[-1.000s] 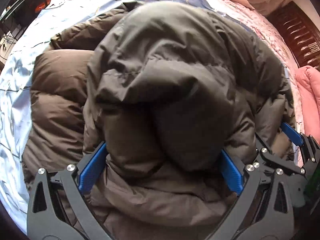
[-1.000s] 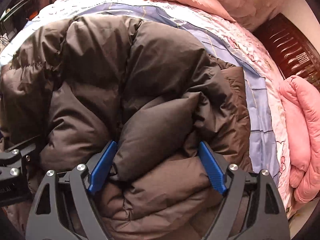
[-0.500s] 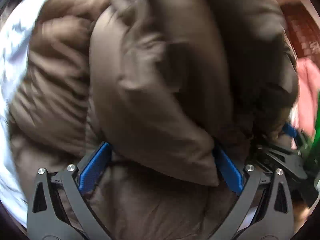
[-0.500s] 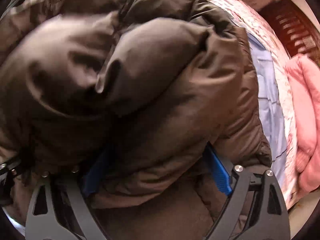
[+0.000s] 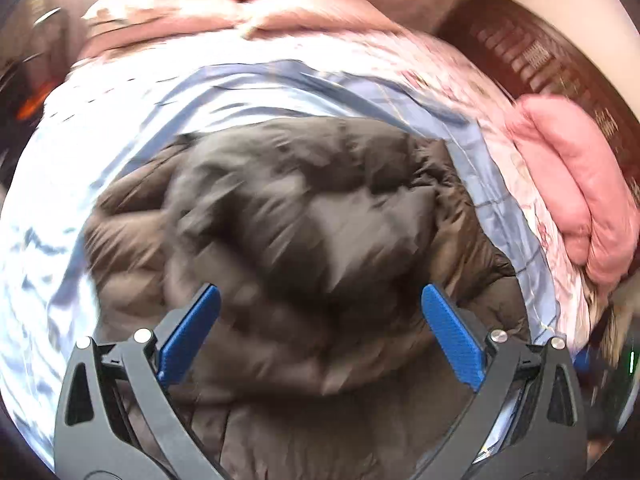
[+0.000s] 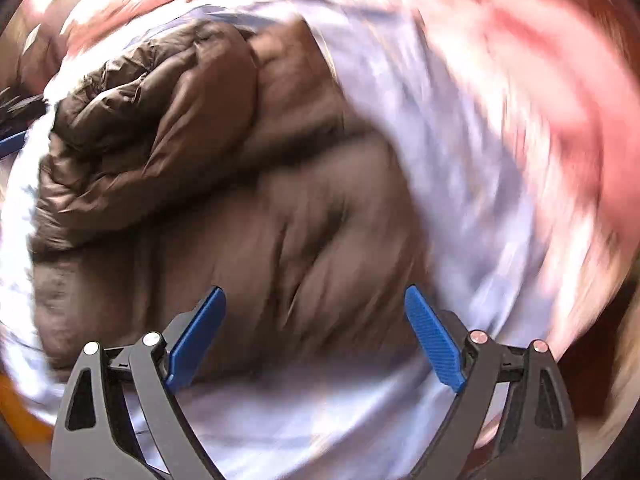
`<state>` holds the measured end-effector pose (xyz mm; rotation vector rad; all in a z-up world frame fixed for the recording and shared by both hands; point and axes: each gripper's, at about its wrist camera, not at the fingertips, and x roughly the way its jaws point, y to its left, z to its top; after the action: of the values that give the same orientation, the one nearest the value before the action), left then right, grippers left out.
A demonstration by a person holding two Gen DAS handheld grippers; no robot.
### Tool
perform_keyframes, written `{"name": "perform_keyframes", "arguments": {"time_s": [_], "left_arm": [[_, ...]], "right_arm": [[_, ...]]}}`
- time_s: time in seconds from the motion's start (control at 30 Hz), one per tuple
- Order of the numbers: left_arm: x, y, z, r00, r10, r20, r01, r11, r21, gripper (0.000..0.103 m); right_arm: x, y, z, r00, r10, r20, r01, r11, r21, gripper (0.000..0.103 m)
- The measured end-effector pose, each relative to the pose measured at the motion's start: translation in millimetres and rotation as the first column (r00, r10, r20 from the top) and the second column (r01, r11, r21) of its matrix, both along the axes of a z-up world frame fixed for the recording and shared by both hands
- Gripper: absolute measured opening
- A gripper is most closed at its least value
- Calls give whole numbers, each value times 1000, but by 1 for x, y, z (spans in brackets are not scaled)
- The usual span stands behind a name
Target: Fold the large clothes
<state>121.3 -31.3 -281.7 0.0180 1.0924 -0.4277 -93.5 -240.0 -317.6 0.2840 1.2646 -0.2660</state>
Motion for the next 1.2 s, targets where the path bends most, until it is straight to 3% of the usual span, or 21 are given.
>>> {"name": "perform_keyframes", "arguments": {"time_s": [0.1, 0.17, 0.23, 0.3, 0.37, 0.57, 0.67, 0.73, 0.77, 0.8, 0.83, 0.9, 1.03, 1.13, 1.2], "left_arm": [[33, -34, -13, 998, -61, -4, 61, 998, 10, 101], [49, -57, -40, 997, -77, -18, 78, 995, 69, 101], [54, -70, -57, 994, -106, -9, 107, 984, 139, 101], [50, -77, -67, 987, -162, 16, 156, 969, 194, 101], [43, -69, -67, 981, -192, 24, 183, 960, 211, 101], [52, -67, -77, 973, -232, 4, 227, 956, 185, 101], [56, -65, -82, 973, -231, 0, 228, 959, 170, 101], [57, -67, -86, 973, -232, 0, 229, 958, 173, 101], [56, -67, -87, 973, -232, 3, 228, 958, 173, 101], [55, -67, -88, 972, -233, 5, 229, 958, 173, 101], [54, -67, -88, 972, -234, 6, 230, 958, 175, 101], [53, -67, -89, 970, -243, 7, 237, 954, 181, 101], [52, -64, -85, 968, -249, -3, 246, 954, 172, 101], [52, -60, -76, 967, -254, -14, 253, 953, 167, 101], [50, -56, -68, 968, -252, -3, 248, 947, 206, 101]], "right_arm": [[-33, 22, -34, 989, -143, -36, 148, 971, 185, 93], [-42, 47, -75, 962, -230, -148, 264, 921, 285, 93], [-47, 68, -98, 941, -308, -142, 339, 872, 353, 93], [-43, 88, -108, 937, -343, -68, 343, 865, 366, 93], [-35, 104, -123, 930, -361, -65, 359, 861, 361, 93], [-35, 106, -153, 858, -510, -50, 477, 759, 444, 95], [-31, 110, -154, 855, -519, -16, 473, 766, 434, 96], [-30, 110, -154, 841, -541, -1, 483, 751, 449, 94], [-26, 108, -158, 828, -560, 8, 493, 736, 465, 91], [-25, 108, -158, 816, -577, 23, 497, 722, 481, 72], [-25, 107, -158, 814, -580, 39, 487, 716, 500, 46], [-19, 112, -155, 826, -561, 59, 455, 724, 518, 29], [-16, 122, -140, 838, -539, 81, 440, 757, 483, 18], [-15, 125, -123, 843, -529, 98, 427, 769, 475, 14], [-11, 118, -106, 846, -517, 129, 403, 779, 480, 14]]}}
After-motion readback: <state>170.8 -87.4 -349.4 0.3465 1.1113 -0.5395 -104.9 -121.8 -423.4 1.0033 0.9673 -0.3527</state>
